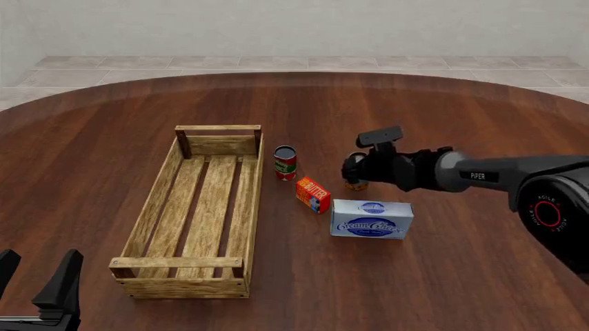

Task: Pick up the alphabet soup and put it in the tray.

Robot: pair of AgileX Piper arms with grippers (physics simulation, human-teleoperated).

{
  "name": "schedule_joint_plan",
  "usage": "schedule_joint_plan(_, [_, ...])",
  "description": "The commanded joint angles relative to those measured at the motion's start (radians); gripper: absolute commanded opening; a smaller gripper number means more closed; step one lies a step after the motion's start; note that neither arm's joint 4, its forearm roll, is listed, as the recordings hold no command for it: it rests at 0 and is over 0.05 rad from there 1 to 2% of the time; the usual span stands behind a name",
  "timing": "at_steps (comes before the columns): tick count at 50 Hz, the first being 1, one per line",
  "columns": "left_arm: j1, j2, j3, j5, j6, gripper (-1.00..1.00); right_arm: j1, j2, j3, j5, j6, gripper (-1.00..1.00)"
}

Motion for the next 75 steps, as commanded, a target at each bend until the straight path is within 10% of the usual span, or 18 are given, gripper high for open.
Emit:
schedule_joint_plan(1, [0.000,0.000,0.000,0.000,0.000,1.00,0.008,0.014,0.000,-0.004,0.007,1.00])
schedule_joint_plan(46, [0.000,0.000,0.000,0.000,0.000,1.00,0.036,0.114,-0.007,-0.032,0.060,1.00])
schedule_joint_plan(47, [0.000,0.000,0.000,0.000,0.000,1.00,0.044,0.107,0.005,-0.041,0.066,-1.00])
schedule_joint_plan(75, [0.000,0.000,0.000,0.000,0.000,1.00,0.086,-0.090,0.082,-0.048,0.000,-1.00])
